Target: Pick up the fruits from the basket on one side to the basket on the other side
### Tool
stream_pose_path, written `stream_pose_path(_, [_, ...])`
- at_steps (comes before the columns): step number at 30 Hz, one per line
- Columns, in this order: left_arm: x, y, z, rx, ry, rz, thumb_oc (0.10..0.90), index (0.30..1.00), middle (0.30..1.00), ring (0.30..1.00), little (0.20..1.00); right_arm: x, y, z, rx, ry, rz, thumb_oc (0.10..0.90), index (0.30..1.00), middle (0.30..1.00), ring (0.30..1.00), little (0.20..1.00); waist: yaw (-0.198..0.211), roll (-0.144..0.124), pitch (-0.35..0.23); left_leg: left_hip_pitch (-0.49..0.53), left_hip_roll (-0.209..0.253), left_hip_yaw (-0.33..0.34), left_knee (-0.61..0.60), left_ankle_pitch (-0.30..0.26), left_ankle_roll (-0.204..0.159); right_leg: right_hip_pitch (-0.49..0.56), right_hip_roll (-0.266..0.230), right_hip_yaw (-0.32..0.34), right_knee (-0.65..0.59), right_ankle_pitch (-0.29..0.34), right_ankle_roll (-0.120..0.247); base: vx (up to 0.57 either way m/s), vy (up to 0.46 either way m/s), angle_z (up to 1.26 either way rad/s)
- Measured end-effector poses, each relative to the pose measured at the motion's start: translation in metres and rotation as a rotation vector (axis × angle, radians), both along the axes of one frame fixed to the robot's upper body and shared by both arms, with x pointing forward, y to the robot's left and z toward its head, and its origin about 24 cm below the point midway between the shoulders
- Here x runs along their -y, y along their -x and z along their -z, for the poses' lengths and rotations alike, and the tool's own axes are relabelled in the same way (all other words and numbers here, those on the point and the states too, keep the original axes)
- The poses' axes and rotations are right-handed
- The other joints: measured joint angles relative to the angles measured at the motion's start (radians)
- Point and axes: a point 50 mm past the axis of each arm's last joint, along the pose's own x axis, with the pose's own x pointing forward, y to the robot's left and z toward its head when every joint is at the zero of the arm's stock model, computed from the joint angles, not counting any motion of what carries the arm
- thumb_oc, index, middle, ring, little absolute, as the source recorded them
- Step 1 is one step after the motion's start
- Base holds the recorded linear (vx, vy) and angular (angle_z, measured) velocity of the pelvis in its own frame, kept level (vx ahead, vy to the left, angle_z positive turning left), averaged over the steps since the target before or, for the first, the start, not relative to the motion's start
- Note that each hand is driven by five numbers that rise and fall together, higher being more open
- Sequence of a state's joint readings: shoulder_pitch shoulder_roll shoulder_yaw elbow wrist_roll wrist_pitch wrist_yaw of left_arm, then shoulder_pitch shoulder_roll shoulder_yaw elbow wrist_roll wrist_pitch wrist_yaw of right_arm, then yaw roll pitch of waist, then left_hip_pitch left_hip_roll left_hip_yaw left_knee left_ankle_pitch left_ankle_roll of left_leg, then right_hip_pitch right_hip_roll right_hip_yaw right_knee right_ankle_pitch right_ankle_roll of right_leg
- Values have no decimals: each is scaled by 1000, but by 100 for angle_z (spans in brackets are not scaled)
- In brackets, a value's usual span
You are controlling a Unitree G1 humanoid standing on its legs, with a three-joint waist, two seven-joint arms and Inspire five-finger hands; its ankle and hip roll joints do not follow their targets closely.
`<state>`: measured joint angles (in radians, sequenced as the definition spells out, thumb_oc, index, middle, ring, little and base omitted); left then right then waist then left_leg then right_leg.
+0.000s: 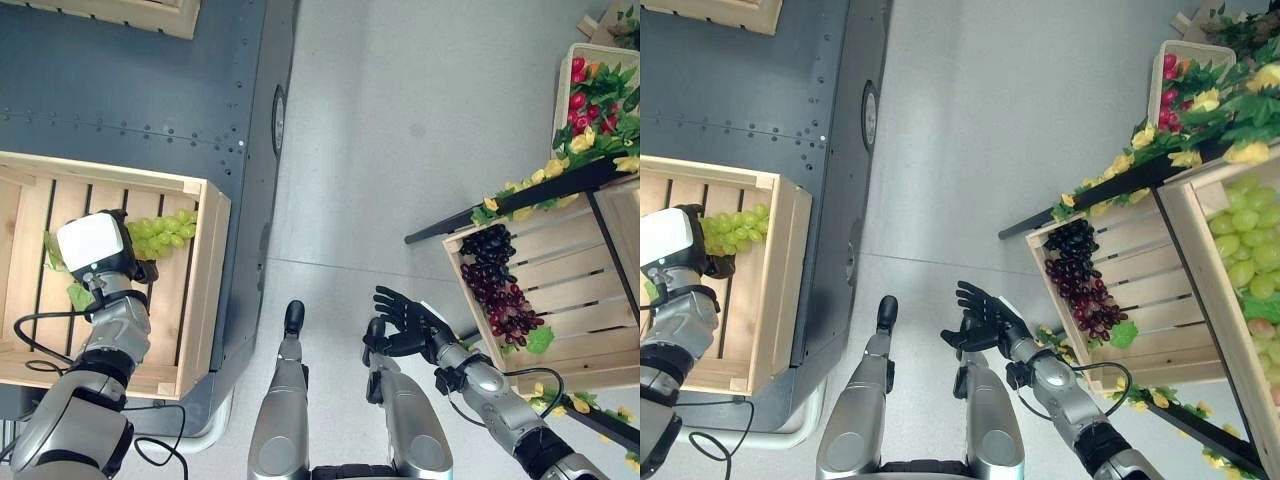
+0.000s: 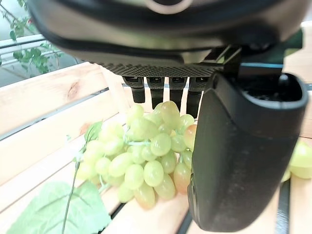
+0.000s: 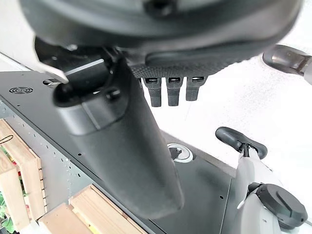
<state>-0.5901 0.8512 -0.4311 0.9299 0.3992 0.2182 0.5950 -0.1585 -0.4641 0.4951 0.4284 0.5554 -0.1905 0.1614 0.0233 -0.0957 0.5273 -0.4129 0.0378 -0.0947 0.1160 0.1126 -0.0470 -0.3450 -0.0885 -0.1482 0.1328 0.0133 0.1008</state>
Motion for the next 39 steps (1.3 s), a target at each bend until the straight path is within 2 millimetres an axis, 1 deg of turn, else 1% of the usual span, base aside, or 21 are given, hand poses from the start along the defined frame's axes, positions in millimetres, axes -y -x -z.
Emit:
stream_pose_path(3, [-1, -3, -8, 11, -30, -20, 800, 900, 900, 900, 900, 0, -2, -2, 12, 1, 6, 800, 900, 900, 900, 900, -6, -1, 0, -72, -1, -2, 35, 2, -2, -73, 1, 6, 36, -4, 2, -33, 35, -2])
stream_pose_path(8, [-2, -9, -21, 50, -60, -59, 800, 900, 900, 900, 900, -5, 1, 1, 2, 3, -8, 800, 900, 900, 900, 900, -11, -8, 1, -138, 0, -9, 63, 2, 2, -135, 3, 7, 66, -5, 1, -21, -3, 3])
stream_pose_path(11, [1, -13, -28, 54, -74, -51, 800, 900, 900, 900, 900, -5, 1, 1, 5, 4, -8, 800, 900, 900, 900, 900, -11, -8, 1, -151, -1, -8, 65, 6, 0, -151, 3, 7, 72, -4, -1, -22, -8, 2])
stream_pose_path(12, [2, -17, -32, 35, -101, -34, 800, 900, 900, 900, 900, -6, 0, 0, 12, 5, -8, 800, 900, 900, 900, 900, -10, -8, 1, -156, -1, -9, 66, 6, -1, -157, 2, 7, 79, -5, -3, 0, 0, 0])
stream_pose_path(14, [4, -20, -34, -15, -133, -22, 800, 900, 900, 900, 900, -7, -4, -4, 28, 4, -10, 800, 900, 900, 900, 900, -13, -9, 1, -158, 0, -8, 67, 7, -1, -160, 3, 7, 81, -7, -6, 0, 0, 0])
stream_pose_path(17, [6, -23, -36, -71, -166, -29, 800, 900, 900, 900, 900, -8, -11, -11, 63, 1, -12, 800, 900, 900, 900, 900, -31, -9, 1, -166, 0, -7, 69, 7, -1, -169, 3, 8, 83, -9, -4, -15, 45, -3])
stream_pose_path(19, [3, -22, -36, -81, -168, -58, 800, 900, 900, 900, 900, -9, -14, -14, 75, 2, -15, 800, 900, 900, 900, 900, -40, -8, 1, -170, 1, -5, 71, 6, -1, -177, 3, 10, 87, -10, -4, -11, 51, -4])
stream_pose_path(22, [3, -24, -44, -66, -177, -85, 800, 900, 900, 900, 900, -8, -14, -15, 80, 2, -11, 800, 900, 900, 900, 900, -40, -9, 1, -192, 2, -4, 83, 3, 3, -201, 3, 11, 101, -13, -7, -2, 42, 0])
stream_pose_path(23, [1, -24, -46, -68, -179, -96, 800, 900, 900, 900, 900, -8, -14, -15, 79, 2, -12, 800, 900, 900, 900, 900, -46, -9, 0, -196, 2, -4, 85, 3, 3, -204, 3, 13, 103, -13, -7, 5, 50, 0])
stream_pose_path(28, [-5, -22, -47, -86, -188, -135, 800, 900, 900, 900, 900, -7, -14, -14, 75, 5, -10, 800, 900, 900, 900, 900, -60, -9, 0, -201, 1, 2, 84, 2, 4, -210, 4, 27, 97, -10, -2, 0, 15, -2])
stream_pose_path(29, [-5, -22, -48, -85, -189, -137, 584, 575, 575, 575, 575, -7, -14, -14, 76, 5, -10, 800, 900, 900, 900, 900, -60, -9, 0, -202, 1, 3, 84, 2, 4, -212, 4, 28, 97, -10, -2, -11, 20, -4])
stream_pose_path(30, [-5, -23, -50, -84, -197, -141, 413, 319, 319, 319, 319, -8, -14, -14, 77, 5, -11, 800, 900, 900, 900, 900, -59, -10, 0, -206, 1, 5, 84, 2, 4, -218, 4, 29, 96, -9, -1, 0, 0, 0])
stream_pose_path(31, [-6, -24, -53, -81, -200, -149, 400, 300, 300, 300, 300, -8, -14, -15, 79, 4, -12, 800, 900, 900, 900, 900, -60, -10, 0, -211, 1, 6, 84, 2, 4, -222, 4, 29, 96, -8, -1, 0, 0, 0])
stream_pose_path(32, [-7, -24, -54, -80, -199, -154, 400, 300, 300, 300, 300, -8, -15, -15, 79, 5, -13, 800, 900, 900, 900, 900, -60, -10, 0, -212, 1, 7, 84, 2, 4, -223, 5, 29, 95, -8, 0, 0, 0, 0])
stream_pose_path(35, [-11, -26, -68, -69, -197, -165, 400, 300, 300, 300, 300, -9, -15, -15, 81, 3, -14, 800, 900, 900, 900, 900, -63, -18, 0, -214, 0, 10, 84, 2, 4, -224, 4, 31, 92, -6, 2, 0, 0, 0])
stream_pose_path(39, [-14, -25, -73, -47, -179, -165, 400, 300, 300, 300, 300, -9, -16, -16, 83, 4, -16, 800, 900, 900, 900, 900, -62, -21, 0, -214, -1, 15, 85, 4, 6, -223, 4, 34, 90, 1, 3, 0, 0, 0])
